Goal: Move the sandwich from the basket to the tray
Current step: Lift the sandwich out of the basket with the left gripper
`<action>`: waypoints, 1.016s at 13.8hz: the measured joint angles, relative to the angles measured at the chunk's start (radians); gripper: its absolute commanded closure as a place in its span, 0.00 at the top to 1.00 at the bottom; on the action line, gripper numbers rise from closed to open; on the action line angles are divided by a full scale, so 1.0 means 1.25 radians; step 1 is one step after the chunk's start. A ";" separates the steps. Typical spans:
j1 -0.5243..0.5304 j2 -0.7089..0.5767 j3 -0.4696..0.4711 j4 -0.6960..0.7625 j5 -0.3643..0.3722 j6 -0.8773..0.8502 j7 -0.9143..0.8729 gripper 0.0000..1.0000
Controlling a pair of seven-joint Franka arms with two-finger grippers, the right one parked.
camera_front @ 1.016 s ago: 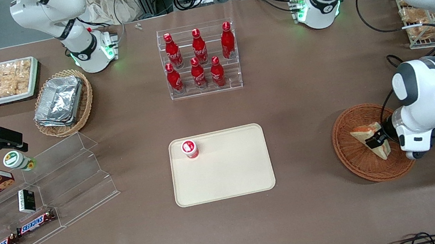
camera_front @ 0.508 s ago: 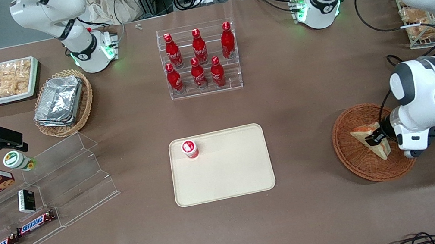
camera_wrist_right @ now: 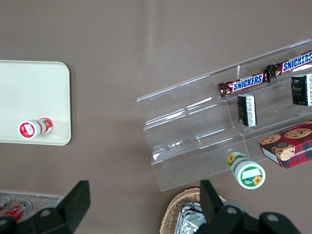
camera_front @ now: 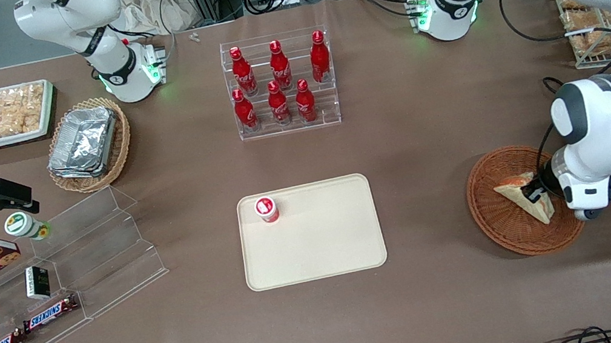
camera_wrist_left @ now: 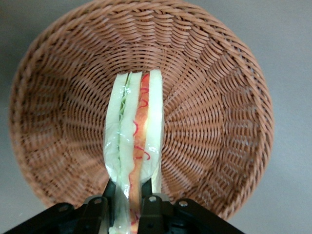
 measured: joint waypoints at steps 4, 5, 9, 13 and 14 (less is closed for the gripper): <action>-0.003 -0.058 -0.004 0.146 -0.001 -0.281 0.000 0.11; -0.004 -0.066 -0.012 0.197 -0.001 -0.356 0.001 0.11; -0.006 -0.077 -0.065 0.334 -0.001 -0.529 0.044 0.11; -0.008 -0.078 -0.125 0.353 0.000 -0.577 0.119 0.11; -0.011 -0.077 -0.150 0.353 0.001 -0.578 0.121 0.10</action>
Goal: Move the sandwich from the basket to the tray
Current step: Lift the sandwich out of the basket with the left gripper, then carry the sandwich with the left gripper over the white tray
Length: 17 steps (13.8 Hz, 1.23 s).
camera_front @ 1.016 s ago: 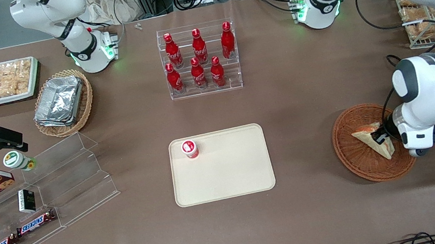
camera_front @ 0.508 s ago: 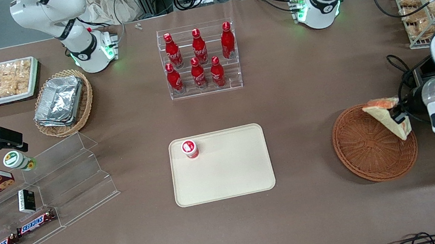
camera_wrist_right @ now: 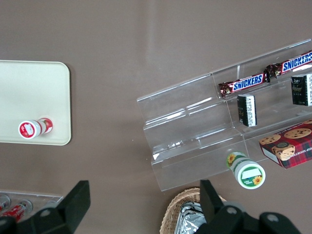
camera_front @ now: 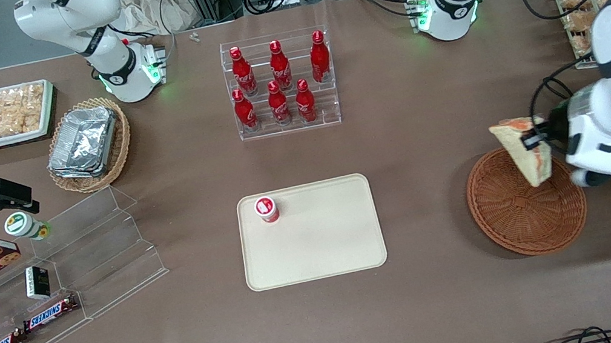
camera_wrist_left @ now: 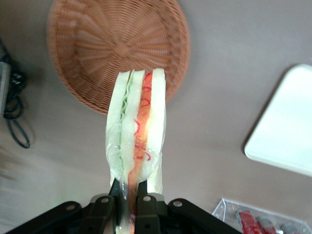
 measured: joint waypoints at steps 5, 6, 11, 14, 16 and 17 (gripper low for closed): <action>-0.018 0.006 -0.099 0.000 0.001 0.002 0.006 0.10; -0.025 0.015 -0.113 -0.001 0.007 0.015 0.006 0.09; -0.120 0.112 -0.123 -0.017 0.030 0.183 -0.032 0.00; -0.172 0.190 -0.124 -0.018 0.070 0.280 -0.088 0.00; -0.202 0.229 -0.124 -0.018 0.075 0.347 -0.114 0.00; -0.218 0.244 -0.125 -0.018 0.078 0.384 -0.132 0.00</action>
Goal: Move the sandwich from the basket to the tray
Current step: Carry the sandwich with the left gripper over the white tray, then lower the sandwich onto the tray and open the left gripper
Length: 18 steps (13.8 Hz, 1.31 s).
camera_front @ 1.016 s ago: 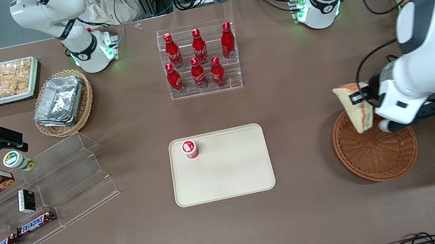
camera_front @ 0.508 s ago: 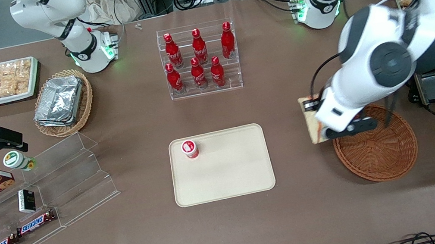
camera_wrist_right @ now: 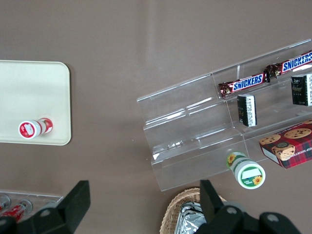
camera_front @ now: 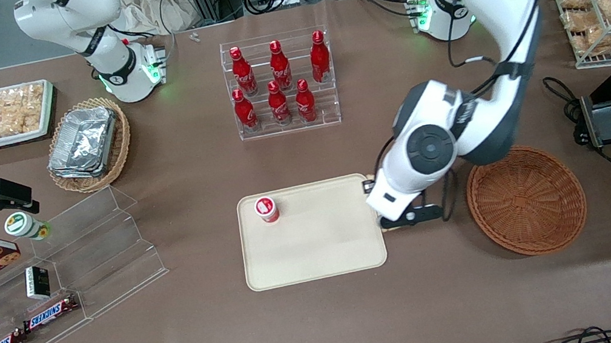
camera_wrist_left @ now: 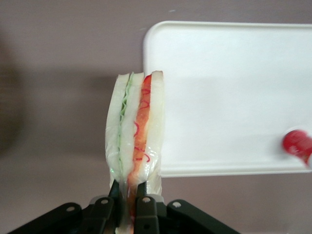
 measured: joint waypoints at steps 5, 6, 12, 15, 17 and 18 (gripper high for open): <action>-0.026 0.067 0.000 0.000 0.001 0.090 -0.023 0.00; -0.026 0.082 0.001 0.000 0.001 0.095 -0.023 0.00; -0.026 0.130 0.002 0.001 0.002 0.101 -0.023 0.83; -0.023 0.131 0.005 0.004 0.001 0.101 -0.024 0.99; -0.014 0.129 0.006 0.014 0.001 0.083 -0.025 0.99; -0.006 0.125 0.006 0.021 0.001 0.054 -0.025 0.99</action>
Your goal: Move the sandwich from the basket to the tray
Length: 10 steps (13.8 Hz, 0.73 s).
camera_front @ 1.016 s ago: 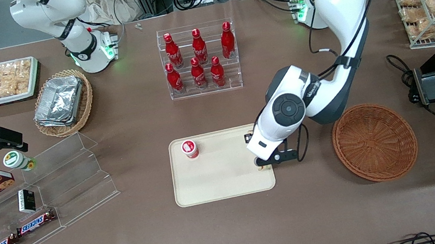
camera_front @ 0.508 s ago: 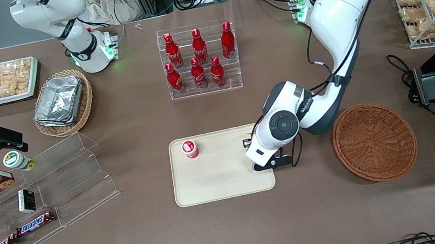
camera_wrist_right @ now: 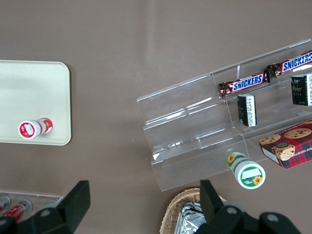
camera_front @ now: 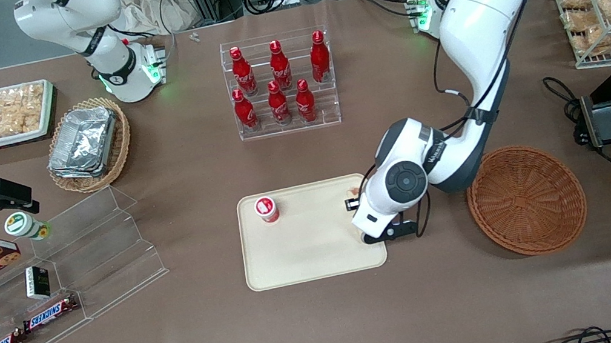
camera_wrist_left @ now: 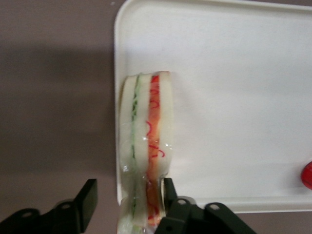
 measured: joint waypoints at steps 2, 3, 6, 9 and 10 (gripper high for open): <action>0.023 -0.023 -0.001 0.021 0.000 -0.081 0.010 0.99; 0.035 -0.044 -0.001 0.030 0.000 -0.125 0.023 0.99; 0.074 -0.133 0.000 0.035 0.002 -0.233 0.093 0.99; 0.138 -0.201 0.003 0.035 0.004 -0.324 0.214 0.99; 0.163 -0.220 0.004 0.035 0.005 -0.345 0.252 0.99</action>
